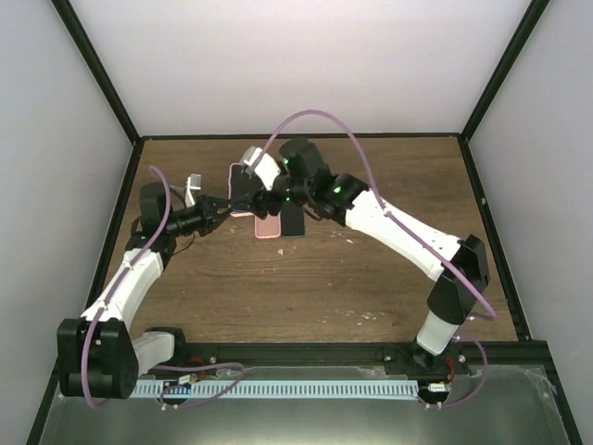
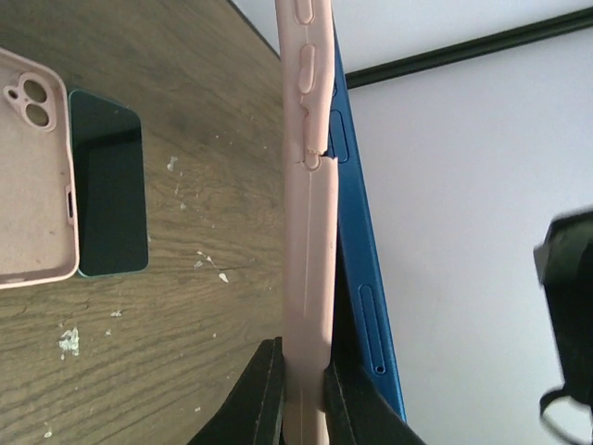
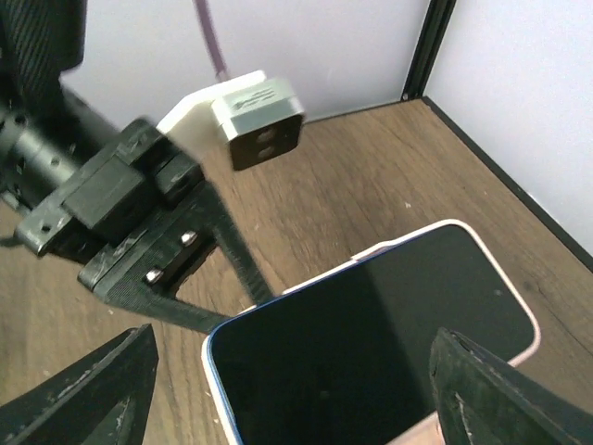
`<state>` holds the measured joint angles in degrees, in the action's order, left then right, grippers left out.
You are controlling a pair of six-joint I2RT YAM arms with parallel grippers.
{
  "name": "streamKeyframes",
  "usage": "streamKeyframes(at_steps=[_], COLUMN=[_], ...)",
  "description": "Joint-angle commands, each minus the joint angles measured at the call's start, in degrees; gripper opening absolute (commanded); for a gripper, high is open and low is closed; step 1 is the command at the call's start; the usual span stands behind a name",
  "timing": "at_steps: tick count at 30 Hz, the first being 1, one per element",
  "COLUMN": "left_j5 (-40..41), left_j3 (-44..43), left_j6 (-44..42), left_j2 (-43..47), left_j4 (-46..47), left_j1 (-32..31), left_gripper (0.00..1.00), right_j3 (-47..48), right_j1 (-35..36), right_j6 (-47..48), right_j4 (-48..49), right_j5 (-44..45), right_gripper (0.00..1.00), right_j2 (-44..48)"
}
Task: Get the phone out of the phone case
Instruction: Remove the phone case from the phone.
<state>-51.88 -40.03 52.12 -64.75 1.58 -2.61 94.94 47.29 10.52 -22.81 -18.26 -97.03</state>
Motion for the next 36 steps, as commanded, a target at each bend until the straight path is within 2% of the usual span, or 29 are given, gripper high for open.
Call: streamKeyframes(at_steps=[1,7,21,31,36], left_j5=[-0.8,-1.1,-1.7,-2.7,-3.8], left_j3=[-2.6,-3.5,-3.4,-3.9,-3.8], left_j6=[4.1,4.7,4.8,5.1,5.8], left_j2=[-1.5,-2.3,-3.3,-4.4,-5.5], left_j4=[1.8,0.5,1.6,2.6,3.9], left_j1=[0.2,0.2,0.2,0.2,0.2], left_gripper=[0.0,0.0,0.0,0.0,0.0], right_j3=[-2.3,-3.9,-6.4,-8.3,-10.3], right_j1=[4.5,8.1,8.5,9.3,9.3], right_j6=[7.6,11.9,17.2,17.4,19.0], right_j4=[4.4,6.8,9.8,5.5,8.5], right_j5=[12.9,19.4,27.3,23.6,28.1], right_gripper=[0.77,0.73,0.63,0.63,0.61], right_j2=[-0.8,-2.8,-5.8,-5.7,-6.3])
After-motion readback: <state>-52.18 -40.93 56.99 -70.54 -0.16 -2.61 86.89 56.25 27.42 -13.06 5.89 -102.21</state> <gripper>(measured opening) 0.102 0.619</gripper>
